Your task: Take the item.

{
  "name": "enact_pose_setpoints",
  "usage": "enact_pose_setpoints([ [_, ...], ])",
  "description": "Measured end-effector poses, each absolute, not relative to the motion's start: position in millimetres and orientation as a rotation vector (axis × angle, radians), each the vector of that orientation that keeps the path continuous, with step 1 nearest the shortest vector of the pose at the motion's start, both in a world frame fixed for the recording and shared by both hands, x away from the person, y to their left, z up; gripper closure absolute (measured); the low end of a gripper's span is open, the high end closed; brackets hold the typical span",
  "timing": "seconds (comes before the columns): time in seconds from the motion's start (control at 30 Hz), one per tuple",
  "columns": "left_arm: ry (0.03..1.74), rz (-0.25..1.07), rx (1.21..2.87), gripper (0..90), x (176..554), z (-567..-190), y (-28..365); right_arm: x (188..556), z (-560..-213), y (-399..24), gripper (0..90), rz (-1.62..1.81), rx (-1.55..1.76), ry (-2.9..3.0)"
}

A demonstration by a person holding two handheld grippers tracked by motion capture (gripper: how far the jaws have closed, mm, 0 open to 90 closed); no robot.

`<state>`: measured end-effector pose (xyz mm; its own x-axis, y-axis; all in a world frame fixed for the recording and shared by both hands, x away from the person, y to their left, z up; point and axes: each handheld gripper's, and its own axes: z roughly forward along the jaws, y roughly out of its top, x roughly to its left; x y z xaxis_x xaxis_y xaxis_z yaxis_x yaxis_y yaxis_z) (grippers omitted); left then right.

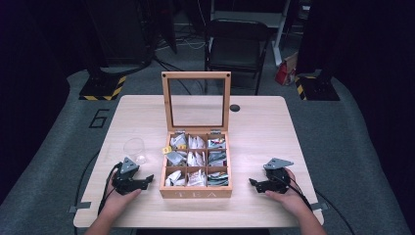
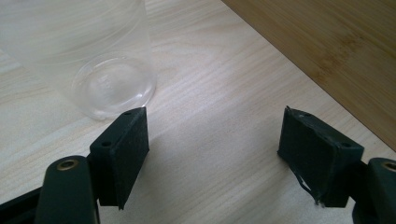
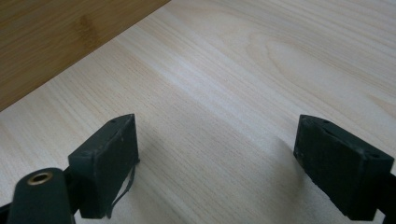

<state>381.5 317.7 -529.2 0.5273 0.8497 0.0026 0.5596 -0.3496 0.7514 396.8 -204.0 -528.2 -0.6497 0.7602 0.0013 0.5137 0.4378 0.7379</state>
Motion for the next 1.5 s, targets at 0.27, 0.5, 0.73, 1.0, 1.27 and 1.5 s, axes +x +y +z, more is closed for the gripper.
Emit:
enact_pose_setpoints([
  [0.27, 1.141, 0.52, 2.053, 24.0, 382, -529, 318, 397, -528, -204, 13.1, 1.042, 1.091, 2.365],
  [0.5, 1.14, 0.52, 2.053, 24.0, 382, -529, 318, 396, -528, -204, 13.1, 1.043, 1.099, 2.364],
  [0.73, 1.141, 0.517, 2.056, 24.0, 382, -529, 318, 396, -528, -204, 13.1, 1.043, 1.099, 2.364],
  [1.0, 1.142, 0.501, 2.039, 30.4, 381, -522, 319, 396, -528, -204, 13.1, 1.044, 1.099, 2.363],
  [1.27, 1.167, 0.462, 1.991, 33.8, 375, -510, 322, 396, -528, -204, 13.1, 1.044, 1.1, 2.364],
  [1.5, 1.173, 0.451, 1.956, 38.1, 369, -500, 319, 396, -528, -204, 13.1, 1.044, 1.099, 2.363],
])
